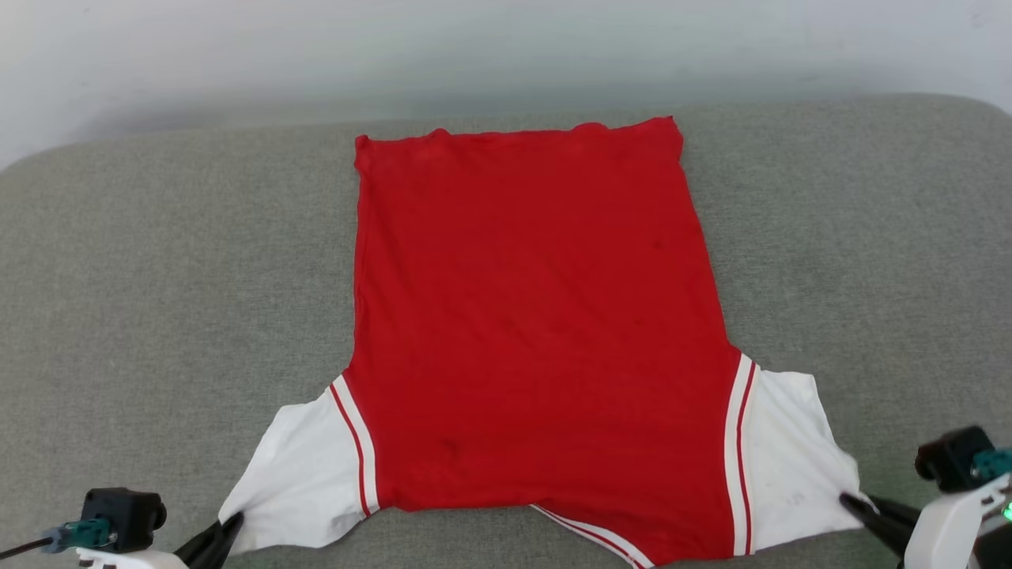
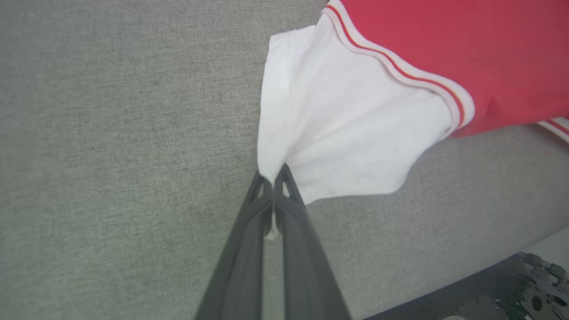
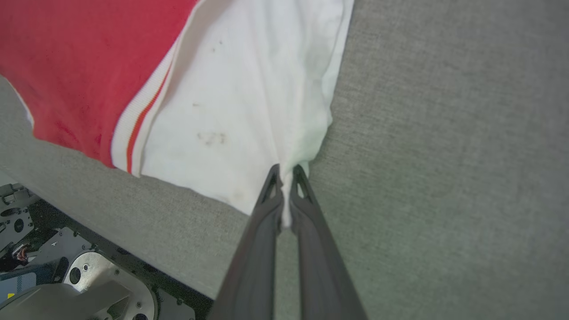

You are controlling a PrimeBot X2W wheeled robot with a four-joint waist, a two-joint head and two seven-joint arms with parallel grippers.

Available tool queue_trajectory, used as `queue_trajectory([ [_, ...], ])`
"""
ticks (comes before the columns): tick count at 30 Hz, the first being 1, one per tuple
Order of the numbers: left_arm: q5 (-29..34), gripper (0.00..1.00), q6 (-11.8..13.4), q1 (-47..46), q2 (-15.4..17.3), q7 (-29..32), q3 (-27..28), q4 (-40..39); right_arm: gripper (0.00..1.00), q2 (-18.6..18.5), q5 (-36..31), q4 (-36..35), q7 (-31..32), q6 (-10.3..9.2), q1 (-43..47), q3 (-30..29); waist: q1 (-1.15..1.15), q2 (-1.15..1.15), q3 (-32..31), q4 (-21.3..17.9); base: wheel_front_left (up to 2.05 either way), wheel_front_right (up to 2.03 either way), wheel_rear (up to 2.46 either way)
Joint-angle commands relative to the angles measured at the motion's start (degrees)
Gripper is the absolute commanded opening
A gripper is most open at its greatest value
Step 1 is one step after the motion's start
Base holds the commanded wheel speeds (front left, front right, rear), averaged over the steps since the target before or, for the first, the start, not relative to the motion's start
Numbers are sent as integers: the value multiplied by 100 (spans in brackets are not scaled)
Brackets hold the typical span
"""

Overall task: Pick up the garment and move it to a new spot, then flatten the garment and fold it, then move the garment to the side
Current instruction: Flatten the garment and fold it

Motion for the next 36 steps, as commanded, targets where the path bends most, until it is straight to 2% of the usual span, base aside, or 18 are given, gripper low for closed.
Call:
queue_trajectory([
  [1,170,0,36,-81,-42,-36,23,14,31,-54,-19,-141,107,-4,-21,-170,1,0,61,31,0,0,0],
  [2,244,0,65,-134,-81,-37,37,-5,95,-69,-15,-255,176,-4,-84,-259,1,0,93,42,0,0,0],
  [3,313,0,83,-178,-124,-37,65,-36,100,-73,7,-367,246,-4,-182,-391,1,0,127,57,0,0,0],
  [9,745,0,254,-460,-309,-44,191,-230,100,-149,-136,-1073,511,-3,-781,-1294,1,0,410,203,0,0,0],
  [12,949,0,362,-610,-393,-46,296,-369,100,-178,-314,-1355,730,-3,-1386,-1751,1,0,626,329,0,0,0],
  [16,1264,0,481,-867,-530,-47,488,-574,100,2,-446,-1457,1351,-3,-2446,-2099,1,0,1048,555,0,0,0],
  [20,1593,0,539,-1131,-692,-48,636,-765,100,174,-613,-1137,2398,-3,-3710,-2001,1,0,1553,817,0,0,0],
  [28,2163,0,624,-1575,-1005,-49,930,-1055,100,604,-966,25,4916,-3,-5971,-1514,1,0,2482,1333,0,0,0],
  [32,2435,0,688,-1666,-1142,-49,1053,-1157,100,930,-1277,656,5716,-3,-6642,-1569,1,0,2820,1544,0,0,0],
  [36,2670,0,713,-1729,-1262,-49,1103,-1294,100,1168,-1644,1082,6112,-3,-6946,-1667,1,0,3128,1712,0,0,0],
])
